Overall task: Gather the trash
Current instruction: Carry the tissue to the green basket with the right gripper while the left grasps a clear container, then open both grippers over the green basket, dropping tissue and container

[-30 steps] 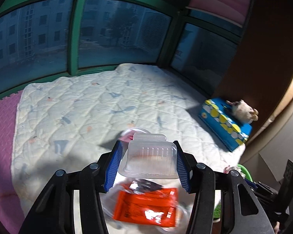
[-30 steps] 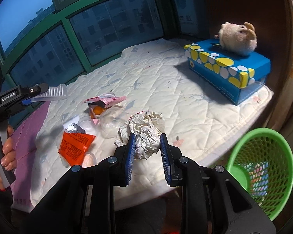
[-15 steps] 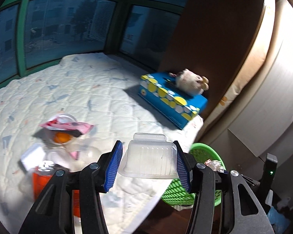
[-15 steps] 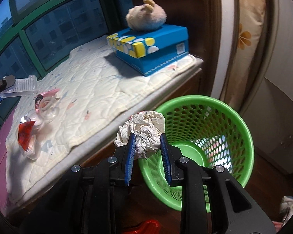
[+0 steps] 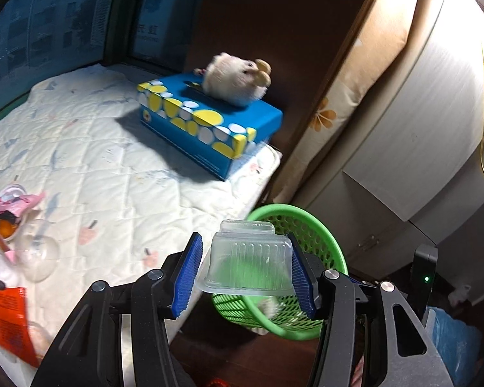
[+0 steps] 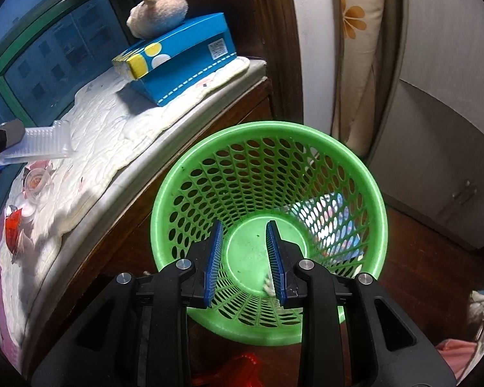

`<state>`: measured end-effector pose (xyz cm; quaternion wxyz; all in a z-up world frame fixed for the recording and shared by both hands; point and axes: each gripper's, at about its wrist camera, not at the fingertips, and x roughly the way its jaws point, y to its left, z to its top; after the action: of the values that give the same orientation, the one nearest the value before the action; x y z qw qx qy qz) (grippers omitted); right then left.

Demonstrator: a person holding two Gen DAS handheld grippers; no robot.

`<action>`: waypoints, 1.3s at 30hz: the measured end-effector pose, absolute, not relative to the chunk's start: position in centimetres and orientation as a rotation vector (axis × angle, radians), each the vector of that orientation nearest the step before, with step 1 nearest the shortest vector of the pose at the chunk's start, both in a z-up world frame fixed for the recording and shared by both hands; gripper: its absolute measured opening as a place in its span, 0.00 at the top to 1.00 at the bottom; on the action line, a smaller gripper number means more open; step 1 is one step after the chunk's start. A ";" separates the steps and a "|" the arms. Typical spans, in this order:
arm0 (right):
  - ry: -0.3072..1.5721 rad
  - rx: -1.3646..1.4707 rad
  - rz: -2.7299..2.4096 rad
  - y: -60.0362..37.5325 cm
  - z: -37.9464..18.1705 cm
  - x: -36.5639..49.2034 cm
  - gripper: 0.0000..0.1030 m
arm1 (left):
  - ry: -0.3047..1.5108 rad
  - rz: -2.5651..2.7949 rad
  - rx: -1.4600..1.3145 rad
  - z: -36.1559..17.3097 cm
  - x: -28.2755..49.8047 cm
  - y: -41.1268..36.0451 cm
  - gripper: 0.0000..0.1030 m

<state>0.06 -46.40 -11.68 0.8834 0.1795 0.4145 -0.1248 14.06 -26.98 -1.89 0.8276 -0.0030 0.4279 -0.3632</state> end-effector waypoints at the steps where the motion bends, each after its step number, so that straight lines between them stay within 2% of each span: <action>1: 0.859 0.381 -0.259 -46.6 -11.7 -0.2 0.72 | 0.914 -0.778 0.001 -2.2 13.9 -27.6 0.51; 5: 0.839 0.402 -0.267 -47.5 -11.4 -1.1 0.69 | 0.940 -0.812 0.026 -3.3 13.5 -29.7 0.51; 8: 0.822 0.421 -0.275 -48.1 -11.1 -1.8 0.62 | 0.962 -0.834 0.042 -4.3 13.2 -31.2 0.51; 21: 0.795 0.449 -0.298 -49.1 -11.1 -4.4 0.59 | 1.068 -0.887 0.101 -8.2 11.6 -35.6 0.51; 23: 0.798 0.455 -0.298 -49.2 -11.2 -4.5 0.59 | 1.082 -0.889 0.095 -8.5 11.5 -35.8 0.43; 30: 0.789 0.462 -0.282 -48.7 -10.7 -4.6 0.59 | 1.073 -0.896 0.071 -7.9 11.0 -34.8 0.42; 39: 0.775 0.412 -0.210 -45.2 -9.2 -2.9 0.53 | 0.988 -0.767 0.033 -4.8 11.4 -28.2 0.42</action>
<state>-2.94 -45.24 -9.17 0.8999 0.1989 0.3747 -0.1015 11.44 -28.17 -4.80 0.8106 0.0155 0.4622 -0.3592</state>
